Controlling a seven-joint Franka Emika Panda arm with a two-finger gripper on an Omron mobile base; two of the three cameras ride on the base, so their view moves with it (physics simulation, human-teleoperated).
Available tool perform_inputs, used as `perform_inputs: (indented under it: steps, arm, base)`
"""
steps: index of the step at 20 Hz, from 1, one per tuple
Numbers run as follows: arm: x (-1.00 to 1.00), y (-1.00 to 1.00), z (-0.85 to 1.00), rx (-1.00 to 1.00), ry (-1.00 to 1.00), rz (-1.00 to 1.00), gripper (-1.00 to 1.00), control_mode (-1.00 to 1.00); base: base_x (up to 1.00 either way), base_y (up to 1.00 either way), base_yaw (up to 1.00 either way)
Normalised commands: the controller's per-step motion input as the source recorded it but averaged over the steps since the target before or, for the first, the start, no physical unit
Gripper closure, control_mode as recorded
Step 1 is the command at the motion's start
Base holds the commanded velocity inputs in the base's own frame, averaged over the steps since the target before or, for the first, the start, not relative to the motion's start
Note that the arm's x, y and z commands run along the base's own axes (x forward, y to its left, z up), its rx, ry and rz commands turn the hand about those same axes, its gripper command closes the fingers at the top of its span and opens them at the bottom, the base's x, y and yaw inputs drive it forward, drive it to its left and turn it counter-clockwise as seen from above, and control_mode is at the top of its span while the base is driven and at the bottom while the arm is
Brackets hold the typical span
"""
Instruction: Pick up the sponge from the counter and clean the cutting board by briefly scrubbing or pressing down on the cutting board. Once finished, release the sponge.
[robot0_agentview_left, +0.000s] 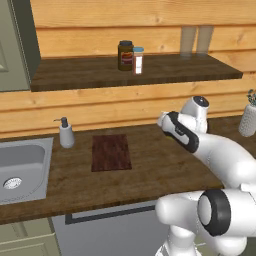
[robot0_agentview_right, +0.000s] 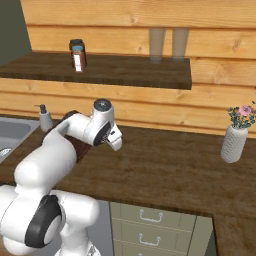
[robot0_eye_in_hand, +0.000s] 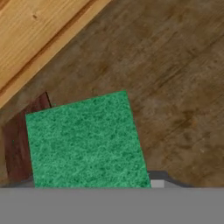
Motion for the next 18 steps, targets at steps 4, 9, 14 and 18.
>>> perform_inputs:
  steps: [4, 9, 14, 18]
  arm:
    - [0.00, -0.27, -0.74, -0.11, 0.01, 0.00, 1.00, -1.00]
    - [0.07, -0.33, -0.85, -0.10, 0.00, 0.00, 1.00, -1.00]
    - [0.14, -0.43, -0.73, -0.01, 0.10, 0.00, 1.00, -1.00]
    - [0.15, -0.36, -0.54, 0.00, 0.23, 0.00, 1.00, -1.00]
  base:
    - [0.00, 0.00, 0.00]
    - [0.00, 0.00, 0.00]
    - [0.00, 0.00, 0.00]
    - [0.00, 0.00, 0.00]
